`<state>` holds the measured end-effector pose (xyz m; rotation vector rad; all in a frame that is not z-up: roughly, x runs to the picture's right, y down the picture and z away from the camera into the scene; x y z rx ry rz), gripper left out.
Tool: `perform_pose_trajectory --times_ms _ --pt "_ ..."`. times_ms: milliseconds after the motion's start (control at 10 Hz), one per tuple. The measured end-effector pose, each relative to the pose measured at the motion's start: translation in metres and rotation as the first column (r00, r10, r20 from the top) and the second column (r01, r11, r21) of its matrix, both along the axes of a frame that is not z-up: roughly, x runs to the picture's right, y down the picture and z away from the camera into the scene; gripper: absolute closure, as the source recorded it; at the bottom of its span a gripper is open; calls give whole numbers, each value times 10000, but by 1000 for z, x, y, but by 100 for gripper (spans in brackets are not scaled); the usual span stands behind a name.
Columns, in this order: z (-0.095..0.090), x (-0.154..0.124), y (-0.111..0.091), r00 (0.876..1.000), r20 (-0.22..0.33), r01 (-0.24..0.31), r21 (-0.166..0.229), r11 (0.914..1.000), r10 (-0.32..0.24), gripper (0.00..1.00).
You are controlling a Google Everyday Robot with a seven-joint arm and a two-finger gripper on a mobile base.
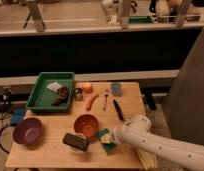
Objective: Wipe table surface with sponge
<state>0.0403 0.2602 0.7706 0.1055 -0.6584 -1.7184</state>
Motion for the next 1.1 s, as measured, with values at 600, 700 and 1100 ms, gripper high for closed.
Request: perform_pose_trajectory --times_ms 600,700,1100 --pt "-25 -16 36 9986 255 484 -727 9962 -467 100" --pt "-30 -18 40 9984 332 486 -794 9957 -460 100" --pt "-42 -24 60 9971 662 441 -1129 9926 -367 100"
